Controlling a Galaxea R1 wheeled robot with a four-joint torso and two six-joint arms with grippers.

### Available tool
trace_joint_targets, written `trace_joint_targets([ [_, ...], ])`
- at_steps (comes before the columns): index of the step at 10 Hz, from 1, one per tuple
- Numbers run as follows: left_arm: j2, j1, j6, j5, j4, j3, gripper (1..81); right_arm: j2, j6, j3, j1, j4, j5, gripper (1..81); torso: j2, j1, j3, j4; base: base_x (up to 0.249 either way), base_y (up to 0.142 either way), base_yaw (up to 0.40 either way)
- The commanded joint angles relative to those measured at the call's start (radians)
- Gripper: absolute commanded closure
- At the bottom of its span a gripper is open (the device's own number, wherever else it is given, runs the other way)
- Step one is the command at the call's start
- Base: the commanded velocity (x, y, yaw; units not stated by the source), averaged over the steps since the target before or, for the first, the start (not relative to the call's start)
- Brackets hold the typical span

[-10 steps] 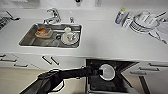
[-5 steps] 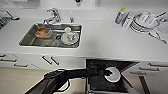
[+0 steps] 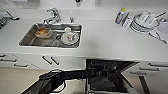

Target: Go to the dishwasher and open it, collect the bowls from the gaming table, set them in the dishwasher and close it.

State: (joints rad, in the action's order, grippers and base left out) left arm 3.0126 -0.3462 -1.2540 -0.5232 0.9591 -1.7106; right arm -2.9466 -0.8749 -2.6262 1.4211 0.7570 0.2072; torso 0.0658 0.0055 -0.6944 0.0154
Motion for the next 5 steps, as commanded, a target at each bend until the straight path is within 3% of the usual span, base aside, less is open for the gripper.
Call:
trace_joint_targets([
  [1,-0.252,-0.024,0.063,-0.014,0.015,0.326,1.0,0.050,-0.002,0.022,0.037,0.012,0.013,81.1,0.000,0.000,0.000,0.000,0.000,0.000,0.000],
  [4,-0.536,-0.214,0.183,-0.009,0.019,0.520,1.0,0.192,-0.006,0.144,0.040,0.012,0.087,81.1,0.000,0.000,0.000,0.000,0.000,0.000,0.000],
  [5,-0.585,-0.277,0.229,-0.009,0.020,0.542,1.0,0.256,-0.007,0.217,0.036,0.012,0.109,81.1,0.000,0.000,0.000,0.000,0.000,0.000,0.000],
])
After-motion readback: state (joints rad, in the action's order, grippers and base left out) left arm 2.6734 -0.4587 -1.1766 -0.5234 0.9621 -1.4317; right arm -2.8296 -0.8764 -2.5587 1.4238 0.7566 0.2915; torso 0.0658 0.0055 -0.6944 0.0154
